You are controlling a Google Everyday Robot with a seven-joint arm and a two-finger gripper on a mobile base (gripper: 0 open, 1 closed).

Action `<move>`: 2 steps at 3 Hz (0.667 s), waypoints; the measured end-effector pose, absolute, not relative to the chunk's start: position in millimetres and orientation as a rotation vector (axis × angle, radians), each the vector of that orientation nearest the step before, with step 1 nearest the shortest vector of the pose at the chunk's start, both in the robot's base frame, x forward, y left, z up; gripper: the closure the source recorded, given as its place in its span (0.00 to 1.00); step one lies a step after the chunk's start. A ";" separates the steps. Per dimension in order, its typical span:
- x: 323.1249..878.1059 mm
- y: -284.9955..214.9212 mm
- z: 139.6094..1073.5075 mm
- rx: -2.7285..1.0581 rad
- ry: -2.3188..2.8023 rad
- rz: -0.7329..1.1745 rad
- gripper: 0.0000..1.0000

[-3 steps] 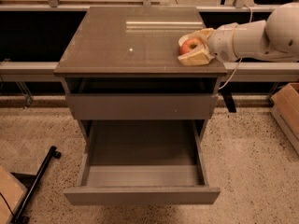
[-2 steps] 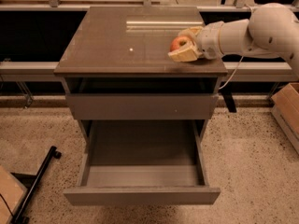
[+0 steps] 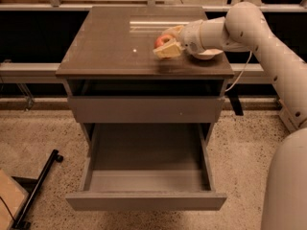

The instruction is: Pick apple from middle drawer and place on counter

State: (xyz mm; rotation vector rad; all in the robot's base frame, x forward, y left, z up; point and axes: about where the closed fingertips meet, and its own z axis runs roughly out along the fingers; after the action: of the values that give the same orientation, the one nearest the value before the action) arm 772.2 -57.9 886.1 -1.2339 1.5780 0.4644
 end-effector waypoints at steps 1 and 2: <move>787.3 -39.8 877.6 -1.252 1.573 0.528 0.58; 793.5 -33.5 873.3 -1.259 1.573 0.559 0.34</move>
Offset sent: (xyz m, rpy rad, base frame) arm 0.0315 0.0233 -0.0127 0.0385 0.0630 0.0724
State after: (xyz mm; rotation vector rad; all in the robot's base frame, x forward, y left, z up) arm 793.5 -33.5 873.3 -1.2594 1.5730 0.5585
